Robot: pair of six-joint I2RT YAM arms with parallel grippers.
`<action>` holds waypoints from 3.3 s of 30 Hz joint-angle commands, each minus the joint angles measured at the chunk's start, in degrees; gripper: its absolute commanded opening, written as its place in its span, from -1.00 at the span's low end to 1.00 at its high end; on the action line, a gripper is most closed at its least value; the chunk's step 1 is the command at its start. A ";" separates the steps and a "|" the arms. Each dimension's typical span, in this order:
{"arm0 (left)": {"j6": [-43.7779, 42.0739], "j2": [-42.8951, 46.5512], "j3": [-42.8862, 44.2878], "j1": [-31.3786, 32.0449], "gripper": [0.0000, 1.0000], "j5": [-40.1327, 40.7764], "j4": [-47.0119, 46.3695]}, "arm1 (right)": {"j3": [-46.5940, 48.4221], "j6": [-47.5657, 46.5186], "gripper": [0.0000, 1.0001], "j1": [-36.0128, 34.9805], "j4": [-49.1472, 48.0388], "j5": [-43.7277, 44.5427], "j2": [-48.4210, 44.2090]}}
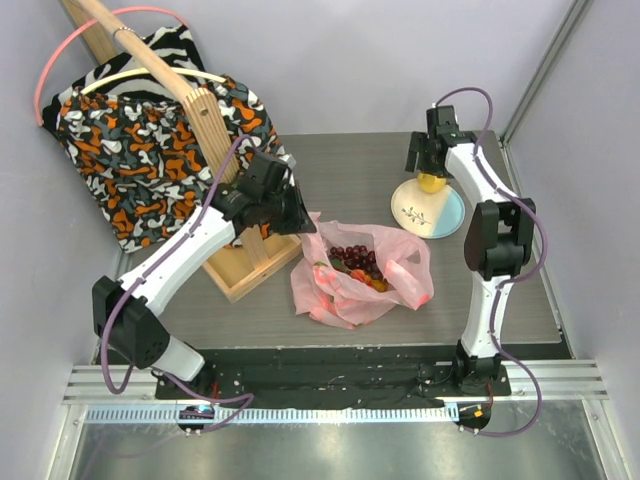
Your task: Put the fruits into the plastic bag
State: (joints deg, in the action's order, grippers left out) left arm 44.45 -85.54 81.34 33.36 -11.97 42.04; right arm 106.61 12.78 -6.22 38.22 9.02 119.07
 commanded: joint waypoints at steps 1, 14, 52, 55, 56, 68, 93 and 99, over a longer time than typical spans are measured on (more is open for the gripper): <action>-0.94 -1.38 3.73 -0.67 -1.00 1.16 0.76 | 6.50 -2.67 0.61 1.03 2.12 3.55 1.95; -2.78 -6.75 9.27 -0.67 -1.00 0.28 3.13 | 13.97 -3.98 0.65 3.23 4.85 2.15 9.43; -3.05 -8.24 10.42 -1.55 -1.00 -0.78 3.13 | 13.28 -5.66 0.06 4.20 6.61 -1.72 11.98; -2.96 -8.15 10.33 -1.46 -1.00 -0.69 3.13 | 11.53 -5.22 -0.06 4.11 6.52 -2.51 9.96; -2.96 -8.07 10.24 -1.46 -1.00 -0.69 3.13 | 11.00 -5.30 -0.07 4.20 6.52 -2.86 8.65; -3.05 -7.98 9.89 -1.55 -1.00 -1.65 2.26 | -0.43 -4.08 -0.25 4.11 6.26 -6.55 -3.74; -3.93 -5.08 7.17 -1.55 -1.00 -2.97 1.38 | -22.83 -1.08 -0.34 -17.13 1.33 -30.72 -33.02; -3.66 -3.67 5.85 -1.46 -0.99 -3.06 1.20 | -28.55 -2.32 -0.35 -23.75 -0.07 -27.30 -33.64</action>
State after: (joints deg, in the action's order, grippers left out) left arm 41.32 -92.36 88.03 33.50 -14.59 44.69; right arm 81.08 11.57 -27.27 40.32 -19.22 87.22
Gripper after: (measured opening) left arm 0.017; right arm 0.762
